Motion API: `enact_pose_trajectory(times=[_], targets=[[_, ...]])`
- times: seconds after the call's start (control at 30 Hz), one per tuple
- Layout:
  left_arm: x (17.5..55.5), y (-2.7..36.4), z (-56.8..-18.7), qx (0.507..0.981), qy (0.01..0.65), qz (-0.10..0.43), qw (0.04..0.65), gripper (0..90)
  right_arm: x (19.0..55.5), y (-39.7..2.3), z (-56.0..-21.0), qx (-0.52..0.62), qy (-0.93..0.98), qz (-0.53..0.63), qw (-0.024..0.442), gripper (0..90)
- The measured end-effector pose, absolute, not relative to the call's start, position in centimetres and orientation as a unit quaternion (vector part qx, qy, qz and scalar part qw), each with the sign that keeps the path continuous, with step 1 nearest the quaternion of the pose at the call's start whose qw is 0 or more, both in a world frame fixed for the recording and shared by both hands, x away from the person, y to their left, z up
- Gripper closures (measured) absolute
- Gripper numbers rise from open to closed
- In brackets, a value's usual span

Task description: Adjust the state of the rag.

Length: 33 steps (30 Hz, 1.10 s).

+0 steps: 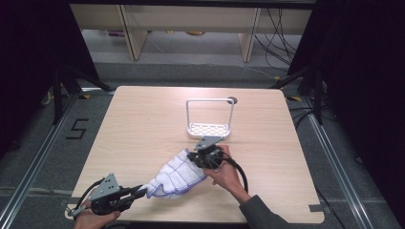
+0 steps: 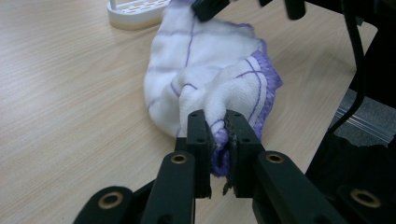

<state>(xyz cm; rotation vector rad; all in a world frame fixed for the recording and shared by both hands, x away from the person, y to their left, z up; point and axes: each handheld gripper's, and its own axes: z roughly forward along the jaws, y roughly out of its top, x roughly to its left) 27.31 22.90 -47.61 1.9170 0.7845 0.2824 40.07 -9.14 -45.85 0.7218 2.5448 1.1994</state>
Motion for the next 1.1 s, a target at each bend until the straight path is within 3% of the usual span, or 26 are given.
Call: enact_pose_trajectory(times=[0.4, 0.63, 0.83, 0.9, 1.0, 1.1], targets=[[30.8, 18.4, -47.0, 0.806, 0.291, 0.096, 0.507, 81.4, 37.3, -18.6, -43.2, 0.308, 0.835, 0.43, 0.149, 86.5], [35.7, 15.4, -49.8, 0.834, 0.286, 0.085, 0.465, 81.3, 37.0, -20.9, -45.9, 0.351, 0.836, 0.399, 0.141, 86.4], [36.9, 15.5, -51.0, 0.837, 0.303, 0.078, 0.45, 79.8, 38.5, -20.2, -48.0, 0.363, 0.851, 0.353, 0.138, 85.2], [36.7, 15.7, -51.0, 0.838, 0.307, 0.071, 0.445, 76.7, 38.9, -20.1, -48.5, 0.363, 0.855, 0.345, 0.137, 81.1], [36.4, 16.2, -50.9, 0.835, 0.317, 0.063, 0.446, 64.6, 39.0, -20.5, -48.6, 0.394, 0.843, 0.34, 0.134, 61.6], [35.9, 17.4, -50.3, 0.832, 0.325, 0.054, 0.447, 54.7, 38.4, -21.4, -47.5, 0.402, 0.828, 0.361, 0.148, 53.4]])
